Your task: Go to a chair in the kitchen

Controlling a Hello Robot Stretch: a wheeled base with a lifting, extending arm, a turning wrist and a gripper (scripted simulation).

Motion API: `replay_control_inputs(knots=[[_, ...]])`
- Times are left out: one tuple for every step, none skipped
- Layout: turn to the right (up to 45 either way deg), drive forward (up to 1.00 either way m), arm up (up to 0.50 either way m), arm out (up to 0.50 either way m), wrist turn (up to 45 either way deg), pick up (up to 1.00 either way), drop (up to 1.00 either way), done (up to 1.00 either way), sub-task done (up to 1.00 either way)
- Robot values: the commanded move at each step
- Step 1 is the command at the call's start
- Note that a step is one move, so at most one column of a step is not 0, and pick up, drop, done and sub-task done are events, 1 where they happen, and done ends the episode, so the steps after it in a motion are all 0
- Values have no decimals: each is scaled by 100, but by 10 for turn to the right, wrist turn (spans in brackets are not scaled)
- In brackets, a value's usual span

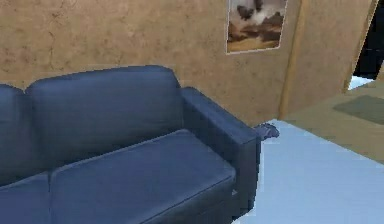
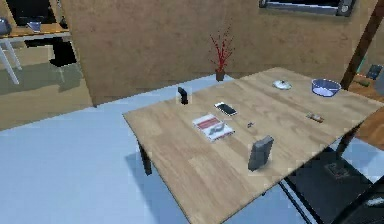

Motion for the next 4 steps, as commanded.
replay_control_inputs(knots=[[0, 15, 0, 0, 0, 0, 0, 0, 0], [450, 0, 0, 0, 0, 0, 0, 0, 0], [90, 0, 0, 0, 0, 0, 0, 0, 0], [0, 100, 0, 0, 0, 0, 0, 0, 0]])
